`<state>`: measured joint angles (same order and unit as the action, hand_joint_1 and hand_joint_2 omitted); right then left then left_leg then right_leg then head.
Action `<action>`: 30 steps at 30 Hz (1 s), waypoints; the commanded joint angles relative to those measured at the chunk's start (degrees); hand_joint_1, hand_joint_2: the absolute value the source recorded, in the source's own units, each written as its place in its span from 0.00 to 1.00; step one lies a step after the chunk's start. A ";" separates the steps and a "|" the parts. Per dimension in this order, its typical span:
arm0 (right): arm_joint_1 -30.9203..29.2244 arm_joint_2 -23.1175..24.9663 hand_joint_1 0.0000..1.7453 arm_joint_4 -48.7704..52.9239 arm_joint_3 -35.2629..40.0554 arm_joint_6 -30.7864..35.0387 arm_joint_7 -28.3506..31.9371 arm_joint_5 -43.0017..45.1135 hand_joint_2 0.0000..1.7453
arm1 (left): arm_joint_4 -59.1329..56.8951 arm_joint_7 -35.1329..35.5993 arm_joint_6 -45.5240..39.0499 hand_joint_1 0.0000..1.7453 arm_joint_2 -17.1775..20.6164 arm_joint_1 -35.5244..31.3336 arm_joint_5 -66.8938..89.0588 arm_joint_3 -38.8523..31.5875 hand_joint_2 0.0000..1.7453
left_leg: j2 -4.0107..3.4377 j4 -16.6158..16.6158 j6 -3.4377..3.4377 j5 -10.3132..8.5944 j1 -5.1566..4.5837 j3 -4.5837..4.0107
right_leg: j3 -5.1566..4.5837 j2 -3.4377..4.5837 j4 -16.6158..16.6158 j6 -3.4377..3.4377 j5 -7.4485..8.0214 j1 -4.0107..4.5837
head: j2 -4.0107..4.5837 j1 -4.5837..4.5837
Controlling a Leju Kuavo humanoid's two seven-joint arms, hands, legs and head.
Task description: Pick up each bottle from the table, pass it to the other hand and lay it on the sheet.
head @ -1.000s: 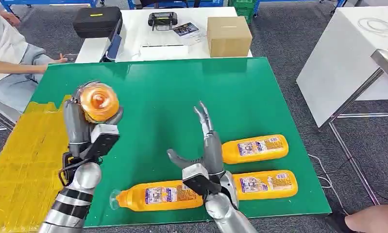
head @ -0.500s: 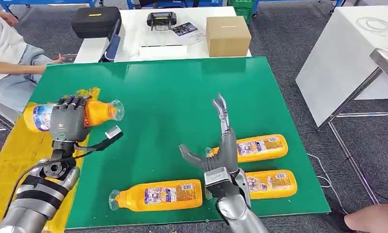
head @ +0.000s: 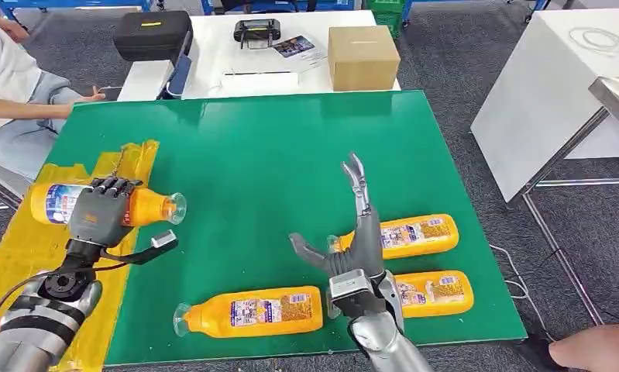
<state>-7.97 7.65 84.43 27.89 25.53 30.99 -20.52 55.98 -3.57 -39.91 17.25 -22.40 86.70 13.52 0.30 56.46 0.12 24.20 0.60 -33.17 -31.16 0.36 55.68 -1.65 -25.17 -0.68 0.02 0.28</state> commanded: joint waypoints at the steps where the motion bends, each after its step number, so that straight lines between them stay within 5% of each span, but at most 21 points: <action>1: -0.61 -2.00 0.00 -0.52 0.03 0.76 0.02 0.37 1.00 | -3.17 -13.12 -0.09 1.00 -6.25 2.70 -4.74 -19.99 1.00 | -0.04 -0.05 -0.03 0.06 0.00 0.14 | 0.15 -0.01 -0.08 0.02 -0.05 0.01 | 0.00 0.02; 10: -0.82 -1.81 0.00 -1.49 -0.60 0.88 -0.05 0.35 1.00 | -9.68 -20.50 -0.09 1.00 -7.62 2.80 -9.74 -24.48 1.00 | 0.00 -0.08 -0.03 0.07 0.01 0.26 | 0.30 -0.08 -0.14 0.05 -0.07 0.03 | 0.00 0.02; 30: -2.85 -1.26 0.00 -4.07 -0.36 -0.20 -0.39 0.16 1.00 | -19.46 -18.28 -0.09 1.00 -6.77 1.59 -3.96 -17.31 1.00 | 0.04 -0.06 -0.02 0.04 0.00 0.17 | 0.23 -0.10 -0.09 0.04 -0.05 0.01 | 0.00 0.00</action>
<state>-7.75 7.04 84.50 27.58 25.83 30.84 -20.55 45.50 -22.23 -40.00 10.80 -18.07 80.83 -8.28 0.29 56.46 0.13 24.21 0.60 -33.17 -31.15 0.36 55.67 -1.65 -25.17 -0.69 0.02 0.28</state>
